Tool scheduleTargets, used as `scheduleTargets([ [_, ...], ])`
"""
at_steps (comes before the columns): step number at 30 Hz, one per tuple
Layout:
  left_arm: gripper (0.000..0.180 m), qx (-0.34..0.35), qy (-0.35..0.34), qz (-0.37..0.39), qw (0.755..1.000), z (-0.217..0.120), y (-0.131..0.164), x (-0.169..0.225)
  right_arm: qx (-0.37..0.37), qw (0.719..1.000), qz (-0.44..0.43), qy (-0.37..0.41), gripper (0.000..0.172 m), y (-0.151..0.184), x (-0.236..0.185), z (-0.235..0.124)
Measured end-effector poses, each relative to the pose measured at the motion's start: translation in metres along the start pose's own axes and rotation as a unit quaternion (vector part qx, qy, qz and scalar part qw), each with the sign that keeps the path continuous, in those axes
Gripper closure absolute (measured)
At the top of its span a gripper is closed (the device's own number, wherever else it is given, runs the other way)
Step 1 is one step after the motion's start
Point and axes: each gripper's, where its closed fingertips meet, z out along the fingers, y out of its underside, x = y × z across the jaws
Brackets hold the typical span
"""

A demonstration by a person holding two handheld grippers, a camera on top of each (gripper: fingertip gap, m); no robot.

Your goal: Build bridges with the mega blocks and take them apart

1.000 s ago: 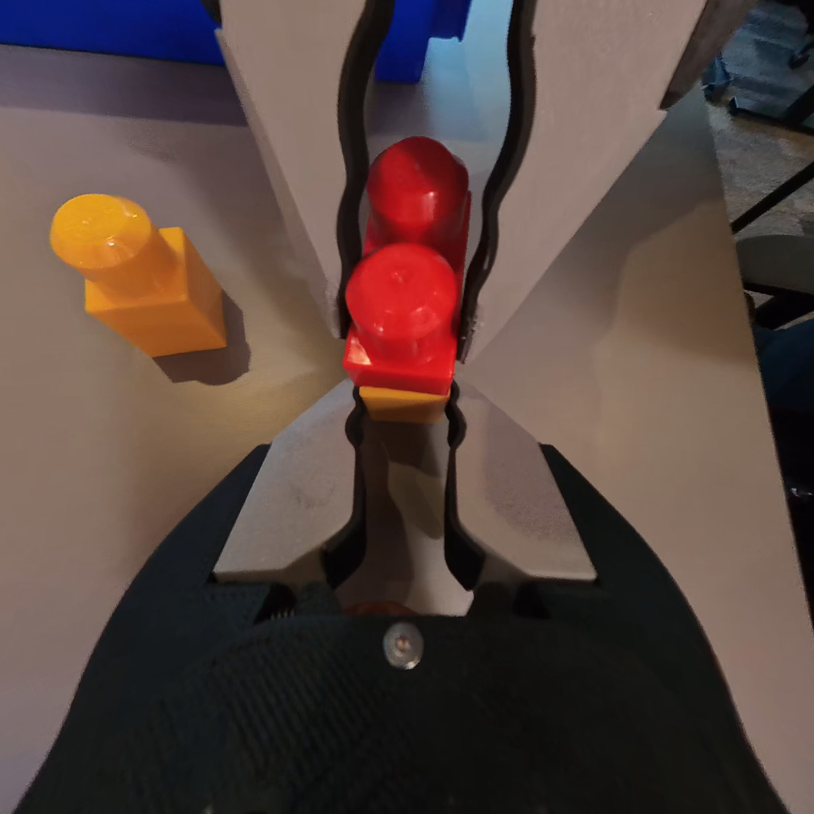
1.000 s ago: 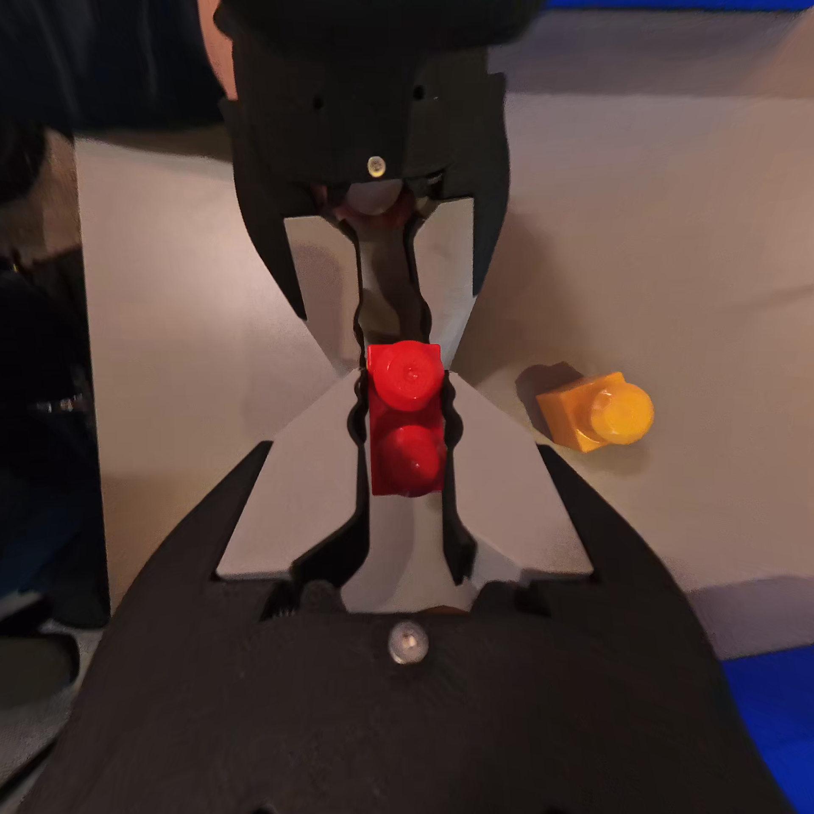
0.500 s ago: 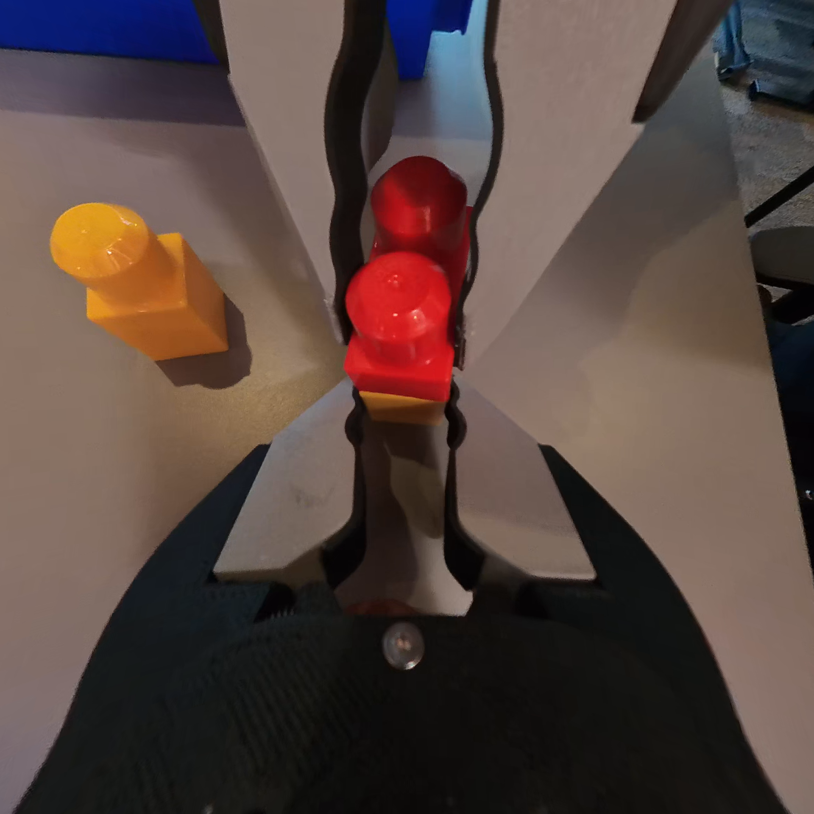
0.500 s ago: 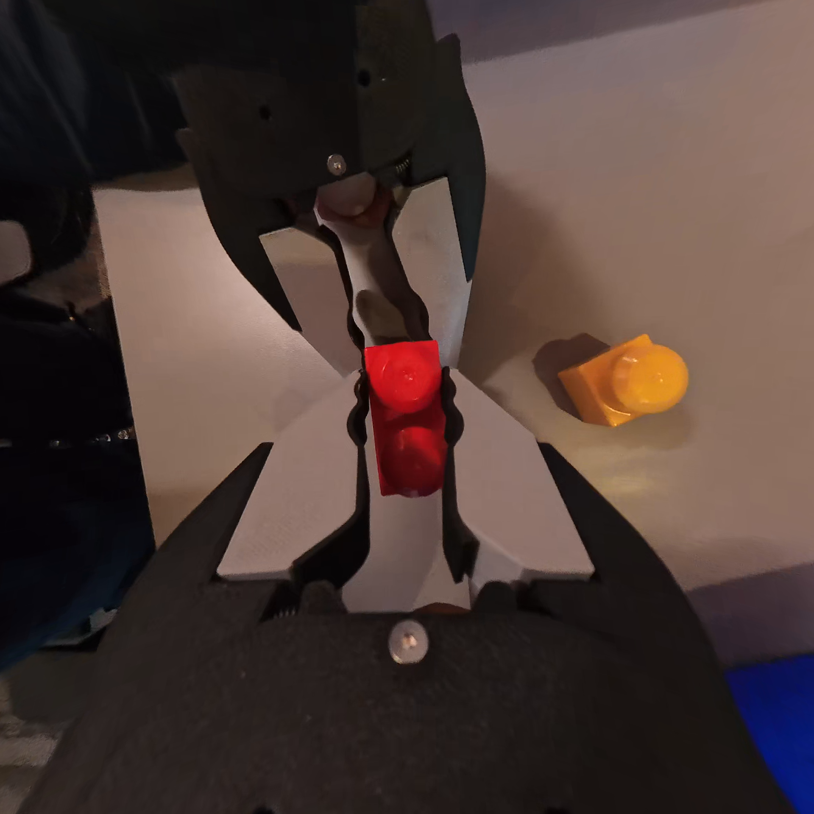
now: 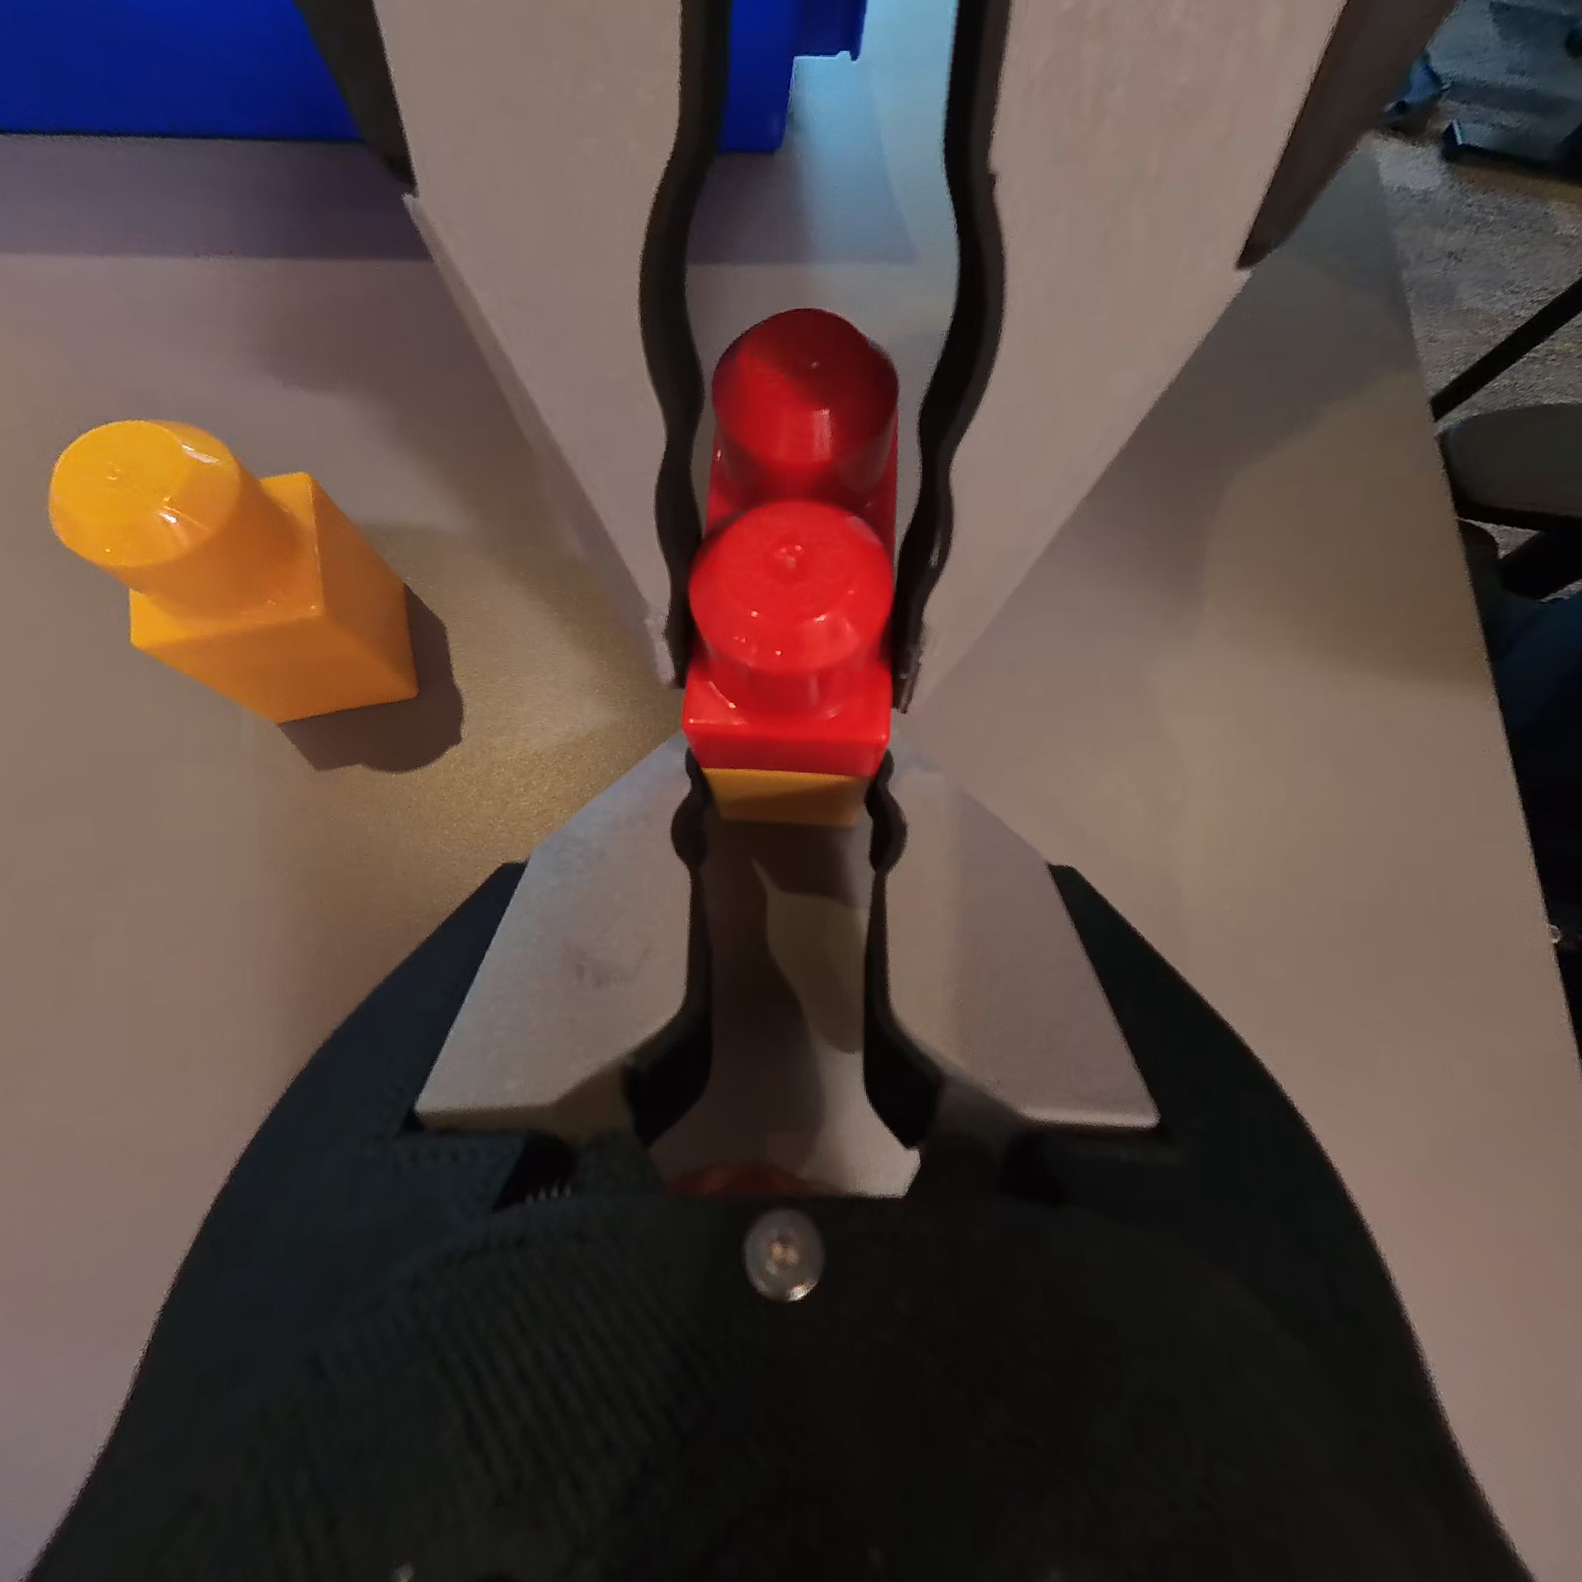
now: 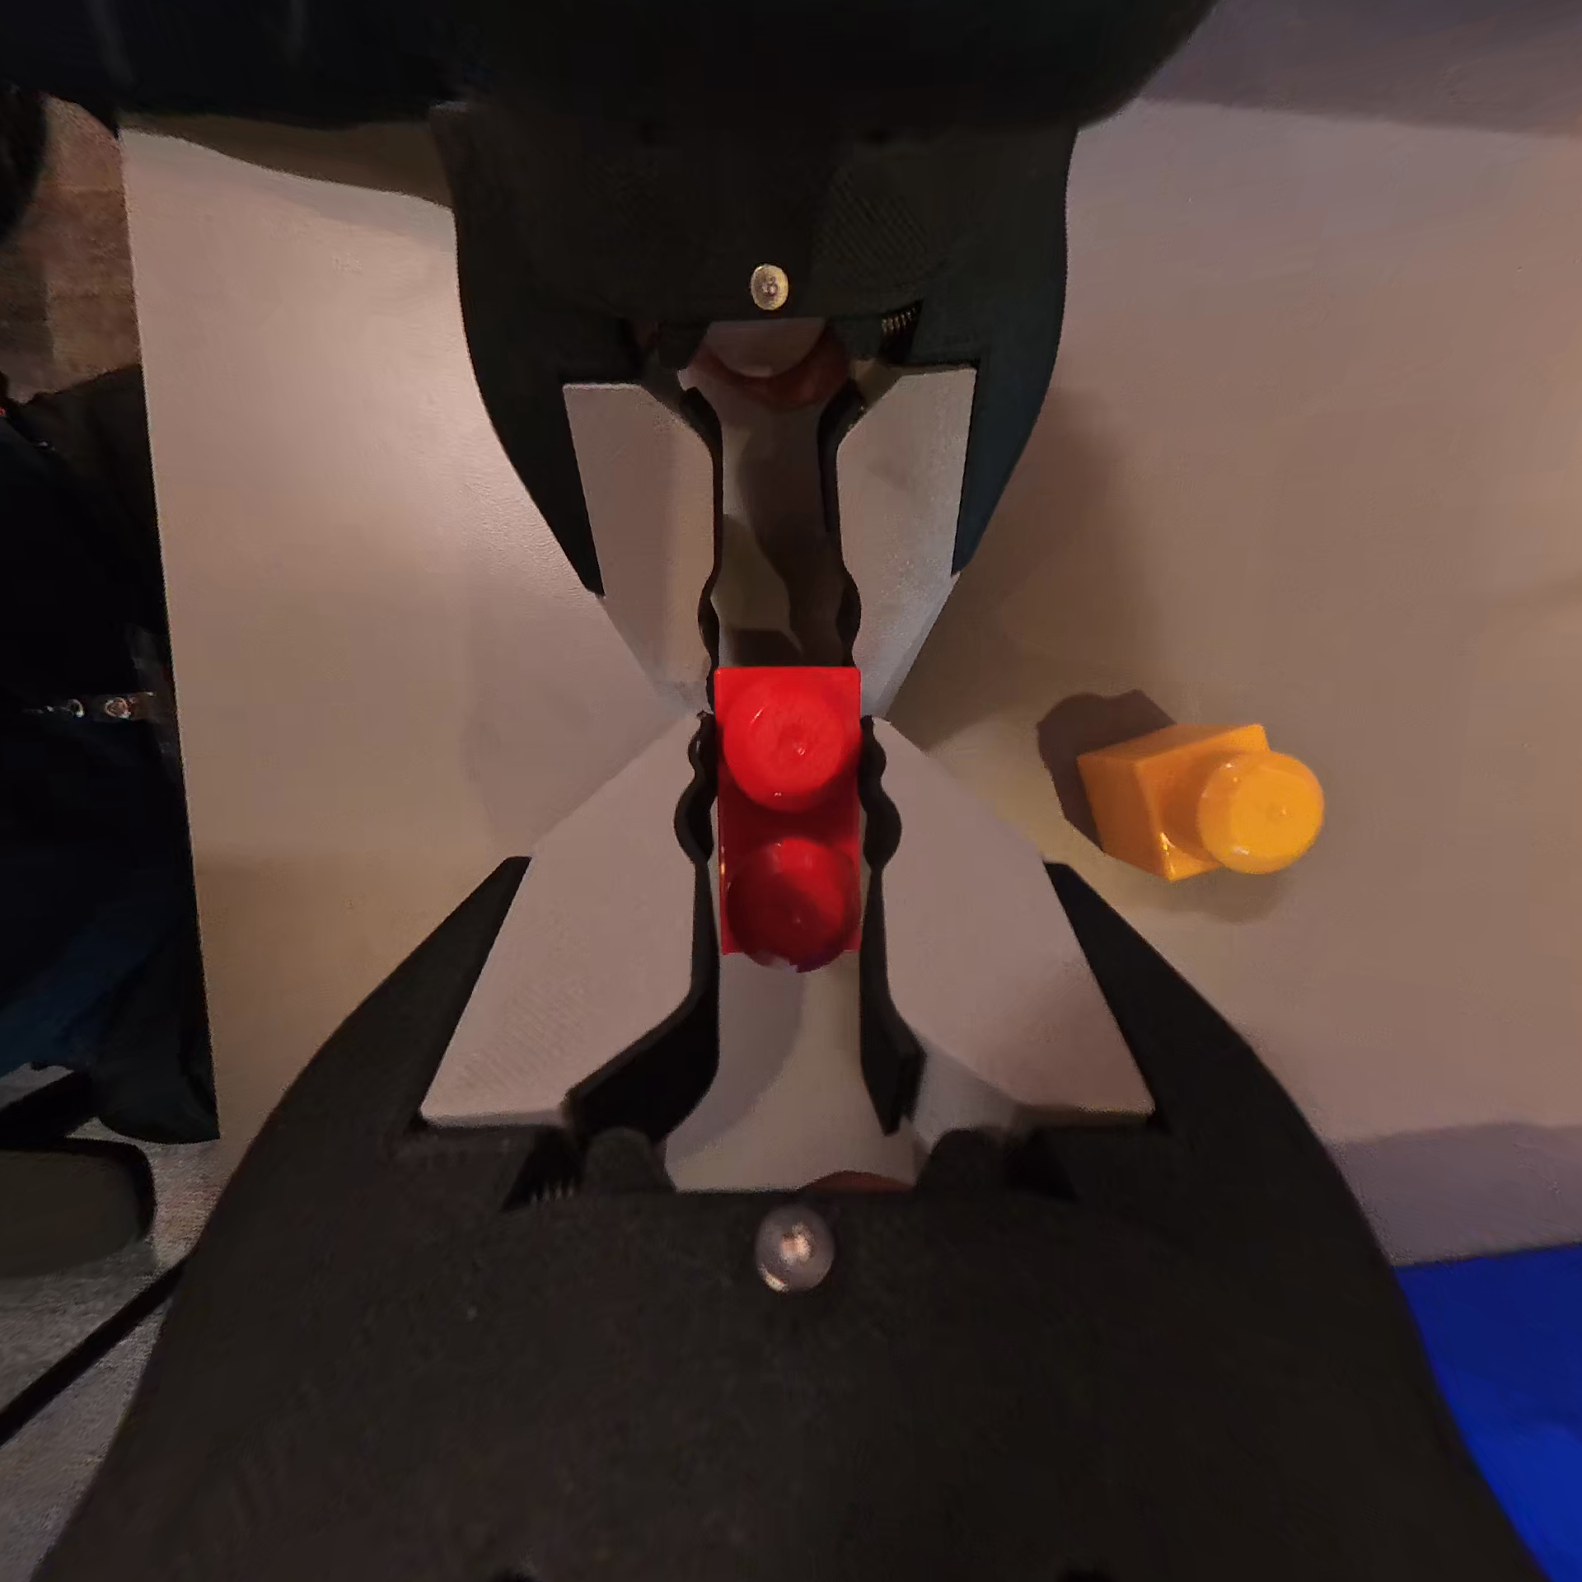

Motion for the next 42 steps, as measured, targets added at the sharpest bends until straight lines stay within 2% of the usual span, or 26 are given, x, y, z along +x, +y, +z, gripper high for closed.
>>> scheduleTargets([
  [4,0.147,-0.002,-0.001,0.001,1.0,0.0,0.0,0.0,-0.004,0.999,0.047,0.007,0.142,0.0,-0.001,0.001],
  [14,0.147,-0.002,-0.008,0.024,1.0,0.0,0.001,0.001,-0.014,1.0,0.007,0.021,0.142,0.001,-0.003,0.002],
  [23,0.147,0.006,0.0,0.017,1.0,0.001,-0.002,0.002,0.017,0.999,0.029,0.009,0.142,0.0,-0.002,0.0],
  [30,0.146,0.03,-0.02,-0.014,0.999,-0.007,-0.005,-0.012,0.165,0.983,0.075,0.036,0.122,-0.022,0.016,-0.016],
  [36,0.146,0.102,-0.018,-0.057,0.993,-0.028,-0.018,-0.025,0.301,0.942,0.104,0.105,0.113,-0.035,0.038,-0.047],
  [41,0.147,0.148,0.008,-0.053,0.988,-0.039,-0.032,-0.017,0.313,0.938,0.105,0.103,0.111,-0.029,0.037,-0.045],
  [42,0.147,0.153,0.01,-0.048,0.987,-0.041,-0.034,-0.015,0.318,0.939,0.103,0.081,0.113,-0.03,0.032,-0.043],
])
